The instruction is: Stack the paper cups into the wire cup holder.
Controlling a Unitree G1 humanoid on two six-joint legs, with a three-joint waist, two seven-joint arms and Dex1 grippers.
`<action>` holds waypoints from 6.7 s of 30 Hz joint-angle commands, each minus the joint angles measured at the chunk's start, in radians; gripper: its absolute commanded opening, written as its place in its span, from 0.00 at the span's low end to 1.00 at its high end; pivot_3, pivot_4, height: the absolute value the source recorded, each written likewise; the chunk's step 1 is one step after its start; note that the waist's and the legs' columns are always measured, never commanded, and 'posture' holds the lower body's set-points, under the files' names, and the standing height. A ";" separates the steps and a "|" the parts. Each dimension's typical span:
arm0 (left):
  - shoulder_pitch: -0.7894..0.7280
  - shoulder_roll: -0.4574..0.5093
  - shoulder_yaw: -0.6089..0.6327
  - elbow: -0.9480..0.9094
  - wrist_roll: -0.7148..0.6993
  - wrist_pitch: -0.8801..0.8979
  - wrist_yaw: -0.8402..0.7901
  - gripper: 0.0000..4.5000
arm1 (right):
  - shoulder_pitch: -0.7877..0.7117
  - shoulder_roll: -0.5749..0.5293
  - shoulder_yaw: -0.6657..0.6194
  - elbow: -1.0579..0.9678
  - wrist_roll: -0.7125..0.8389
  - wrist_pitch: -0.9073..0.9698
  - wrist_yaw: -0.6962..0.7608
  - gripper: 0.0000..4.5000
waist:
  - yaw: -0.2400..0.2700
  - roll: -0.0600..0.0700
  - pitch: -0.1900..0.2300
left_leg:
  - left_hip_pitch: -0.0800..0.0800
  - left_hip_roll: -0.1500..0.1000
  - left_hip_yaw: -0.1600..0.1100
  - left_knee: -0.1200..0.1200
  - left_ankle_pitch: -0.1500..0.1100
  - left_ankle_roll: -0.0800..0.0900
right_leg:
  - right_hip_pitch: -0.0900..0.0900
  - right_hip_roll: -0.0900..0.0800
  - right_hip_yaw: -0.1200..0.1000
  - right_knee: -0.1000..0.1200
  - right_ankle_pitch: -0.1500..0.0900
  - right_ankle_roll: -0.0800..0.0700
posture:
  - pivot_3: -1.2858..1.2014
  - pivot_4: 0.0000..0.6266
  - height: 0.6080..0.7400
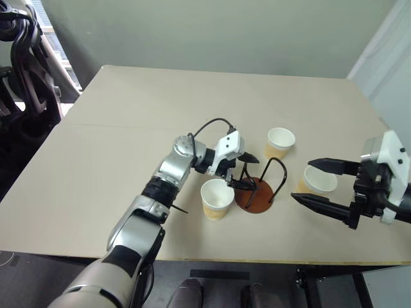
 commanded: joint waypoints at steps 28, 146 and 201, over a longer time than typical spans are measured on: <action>-0.094 0.213 0.070 0.088 0.011 -0.107 -0.055 0.99 | -0.100 -0.016 0.087 0.039 0.008 -0.045 -0.025 1.00 | 0.000 0.000 0.000 | 0.000 0.000 -0.001 0.002 -0.001 0.001 | 0.000 0.000 0.000 -0.002 0.000 0.000 | 0.52 0.24 1.00; 0.025 0.434 0.120 -0.443 -0.216 0.293 -0.168 1.00 | -0.287 -0.108 0.446 0.346 -0.798 -0.247 0.533 0.01 | -0.013 0.000 0.000 | 0.000 0.000 -0.003 0.000 -0.001 0.002 | 0.001 -0.002 -0.001 0.000 0.000 0.000 | 0.52 0.24 1.00; -0.009 0.399 0.100 -0.352 -0.195 0.230 -0.199 1.00 | -0.656 -0.141 0.584 0.139 -0.604 -0.117 0.587 0.01 | -0.014 0.000 0.000 | -0.003 0.000 -0.005 -0.004 -0.001 0.001 | 0.000 -0.003 -0.002 -0.008 0.001 -0.001 | 0.52 0.24 1.00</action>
